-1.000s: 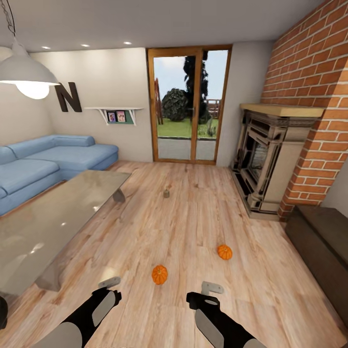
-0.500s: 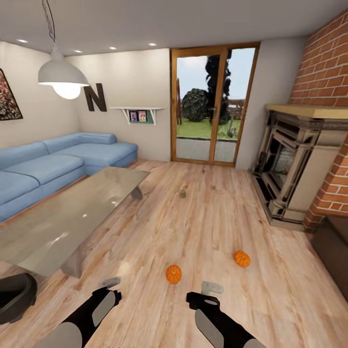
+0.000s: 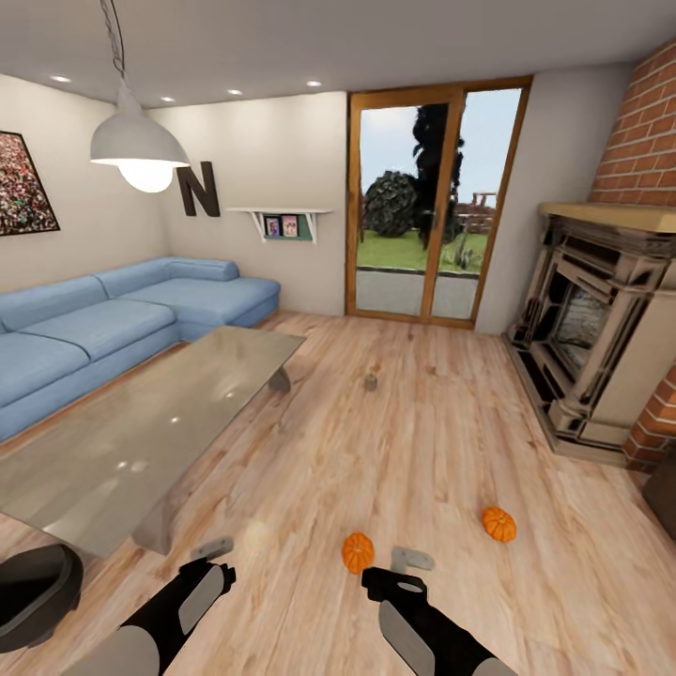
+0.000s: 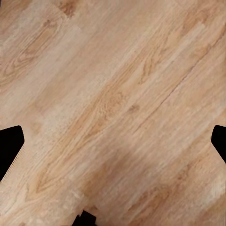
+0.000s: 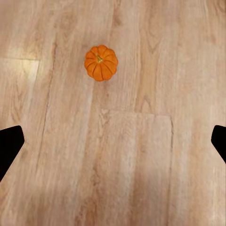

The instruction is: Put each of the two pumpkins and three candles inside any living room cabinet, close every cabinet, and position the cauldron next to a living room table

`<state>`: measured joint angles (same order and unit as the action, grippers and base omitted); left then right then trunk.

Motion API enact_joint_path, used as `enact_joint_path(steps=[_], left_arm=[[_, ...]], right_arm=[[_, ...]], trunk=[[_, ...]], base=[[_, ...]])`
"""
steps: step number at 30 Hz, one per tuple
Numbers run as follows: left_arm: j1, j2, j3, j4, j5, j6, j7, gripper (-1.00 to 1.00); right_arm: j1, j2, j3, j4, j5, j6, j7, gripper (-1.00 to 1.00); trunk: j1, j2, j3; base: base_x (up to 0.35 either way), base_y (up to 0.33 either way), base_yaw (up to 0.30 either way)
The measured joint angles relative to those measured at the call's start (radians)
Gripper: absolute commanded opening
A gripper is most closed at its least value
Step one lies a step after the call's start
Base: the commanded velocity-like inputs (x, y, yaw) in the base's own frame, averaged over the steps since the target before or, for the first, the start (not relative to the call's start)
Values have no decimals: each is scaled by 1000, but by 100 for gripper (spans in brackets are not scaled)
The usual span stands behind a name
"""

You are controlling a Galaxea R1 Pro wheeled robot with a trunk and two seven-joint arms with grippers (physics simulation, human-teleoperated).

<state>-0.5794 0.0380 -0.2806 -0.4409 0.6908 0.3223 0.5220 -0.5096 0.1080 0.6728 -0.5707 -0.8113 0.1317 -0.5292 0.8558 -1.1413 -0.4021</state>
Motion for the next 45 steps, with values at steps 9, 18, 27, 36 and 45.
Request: enact_joint_path(steps=[9,18,27,36,45], left_arm=[[0,0,0,0,0,0,0,100],[0,0,0,0,1,0,1,100],[0,0,-1,0,0,0,0,100],[0,1,0,0,1,0,0,100],[0,0,-1,0,1,0,0,100]], right_arm=[[0,0,0,0,0,0,0,100],[0,0,0,0,0,0,0,100],[0,0,0,0,-1,0,0,100],[0,0,0,0,-1,0,0,100],[0,0,0,0,0,0,-1,100]], trunk=[[0,0,0],[0,0,0],[0,0,0],[0,0,0],[0,0,0]], base=[[98,77,-152],[3,23,-111],[0,72,-3],[0,2,0],[0,0,0]])
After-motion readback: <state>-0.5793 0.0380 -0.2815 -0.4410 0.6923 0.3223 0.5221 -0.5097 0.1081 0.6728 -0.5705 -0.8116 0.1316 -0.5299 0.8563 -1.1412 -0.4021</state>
